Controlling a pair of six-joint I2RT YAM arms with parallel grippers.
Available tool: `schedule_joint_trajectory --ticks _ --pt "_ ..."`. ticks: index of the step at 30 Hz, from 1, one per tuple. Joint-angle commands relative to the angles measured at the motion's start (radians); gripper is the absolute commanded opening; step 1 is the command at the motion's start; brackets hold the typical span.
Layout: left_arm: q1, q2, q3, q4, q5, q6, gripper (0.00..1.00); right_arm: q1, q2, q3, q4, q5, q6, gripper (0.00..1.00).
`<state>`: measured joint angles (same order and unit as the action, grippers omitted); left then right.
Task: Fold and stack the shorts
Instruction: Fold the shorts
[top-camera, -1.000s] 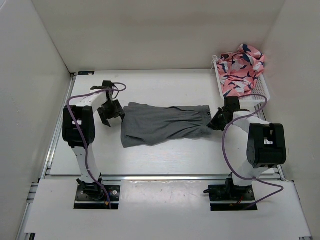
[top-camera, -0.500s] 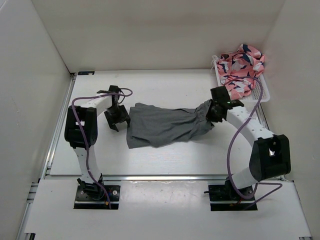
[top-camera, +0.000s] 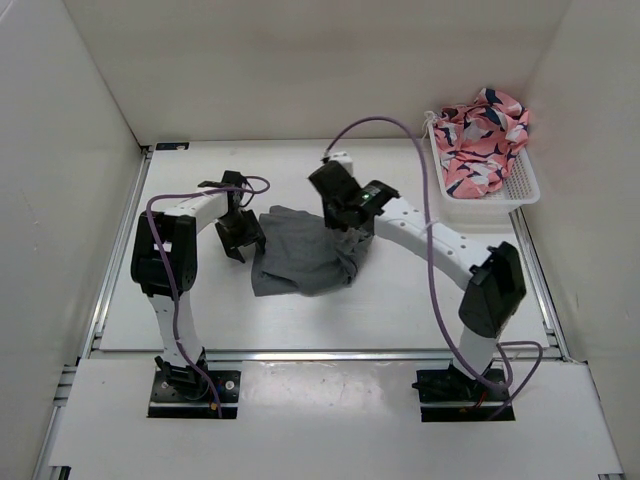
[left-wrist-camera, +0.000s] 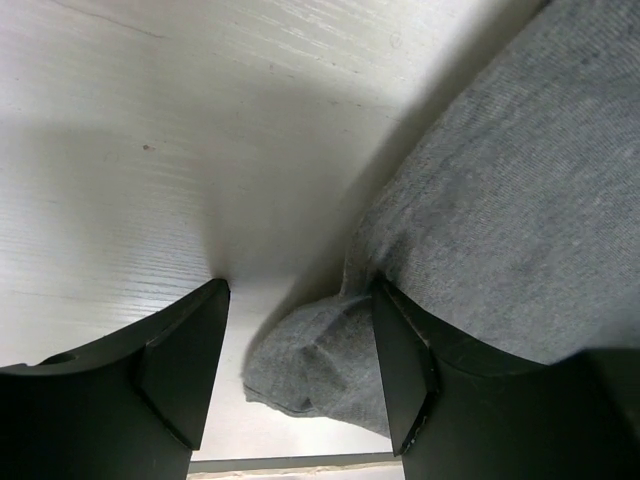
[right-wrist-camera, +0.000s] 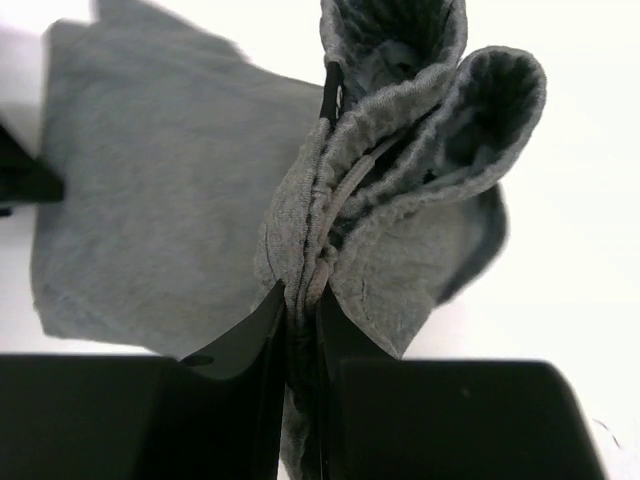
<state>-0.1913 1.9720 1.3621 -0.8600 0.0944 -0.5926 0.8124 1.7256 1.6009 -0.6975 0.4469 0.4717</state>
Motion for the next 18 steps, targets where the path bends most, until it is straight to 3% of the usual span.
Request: schedule_joint_trajectory --ticks 1,5,9,12,18 --pt "-0.005 -0.028 -0.024 0.044 0.045 -0.007 0.70 0.082 0.069 0.117 -0.028 0.072 -0.037 0.00" --pt "-0.017 -0.051 -0.027 0.067 0.034 -0.013 0.68 0.146 0.158 0.201 -0.028 0.093 -0.087 0.00" --pt "-0.028 -0.093 -0.058 0.076 0.034 -0.042 0.68 0.189 0.210 0.249 -0.004 0.018 -0.074 0.00" --pt "-0.028 -0.116 -0.038 0.076 0.056 -0.029 0.68 0.225 0.271 0.358 -0.046 0.079 -0.116 0.00" --pt "-0.028 -0.151 -0.038 0.076 0.056 -0.029 0.68 0.225 0.293 0.390 -0.056 0.039 -0.125 0.00"
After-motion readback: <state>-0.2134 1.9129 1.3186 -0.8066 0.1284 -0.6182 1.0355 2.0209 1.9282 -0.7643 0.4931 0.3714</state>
